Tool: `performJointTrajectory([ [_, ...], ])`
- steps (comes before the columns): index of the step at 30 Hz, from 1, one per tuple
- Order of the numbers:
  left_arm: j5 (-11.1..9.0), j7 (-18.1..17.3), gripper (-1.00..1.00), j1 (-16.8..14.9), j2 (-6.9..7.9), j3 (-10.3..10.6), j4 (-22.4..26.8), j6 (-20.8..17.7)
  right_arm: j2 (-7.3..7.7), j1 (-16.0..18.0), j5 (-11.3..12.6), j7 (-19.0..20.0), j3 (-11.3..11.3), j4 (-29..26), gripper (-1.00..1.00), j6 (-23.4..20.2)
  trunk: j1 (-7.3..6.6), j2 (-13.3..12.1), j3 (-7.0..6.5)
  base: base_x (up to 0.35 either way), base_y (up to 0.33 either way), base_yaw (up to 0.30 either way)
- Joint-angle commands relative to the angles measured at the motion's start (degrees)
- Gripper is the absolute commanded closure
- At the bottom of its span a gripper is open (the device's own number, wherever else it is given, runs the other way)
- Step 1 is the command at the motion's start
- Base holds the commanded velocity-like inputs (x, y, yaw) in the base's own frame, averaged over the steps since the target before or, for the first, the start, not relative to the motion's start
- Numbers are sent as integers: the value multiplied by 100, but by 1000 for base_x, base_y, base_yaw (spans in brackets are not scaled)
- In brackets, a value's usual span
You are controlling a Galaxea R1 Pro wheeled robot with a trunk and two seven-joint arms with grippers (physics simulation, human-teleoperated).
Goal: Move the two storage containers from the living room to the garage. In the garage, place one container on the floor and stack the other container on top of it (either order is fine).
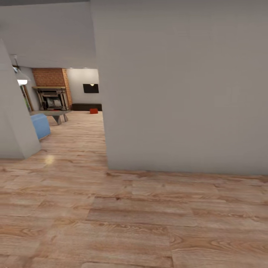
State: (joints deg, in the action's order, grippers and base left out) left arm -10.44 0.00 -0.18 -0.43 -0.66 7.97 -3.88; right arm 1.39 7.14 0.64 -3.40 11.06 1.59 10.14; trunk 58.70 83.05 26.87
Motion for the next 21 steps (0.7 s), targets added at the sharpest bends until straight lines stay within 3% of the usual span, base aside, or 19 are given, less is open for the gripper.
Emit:
performJointTrajectory([
  [1, -45, 0, -100, 0, -1, -5, 12, -35, -1, 7, 6, -19, 41, 17, -100, 31, 3, 3, 6, 322, 0, 268],
  [21, -41, 0, -100, 1, -9, -5, 12, -34, -2, 5, 0, -20, 47, 17, -100, 58, 3, 3, 6, 322, 0, 270],
])
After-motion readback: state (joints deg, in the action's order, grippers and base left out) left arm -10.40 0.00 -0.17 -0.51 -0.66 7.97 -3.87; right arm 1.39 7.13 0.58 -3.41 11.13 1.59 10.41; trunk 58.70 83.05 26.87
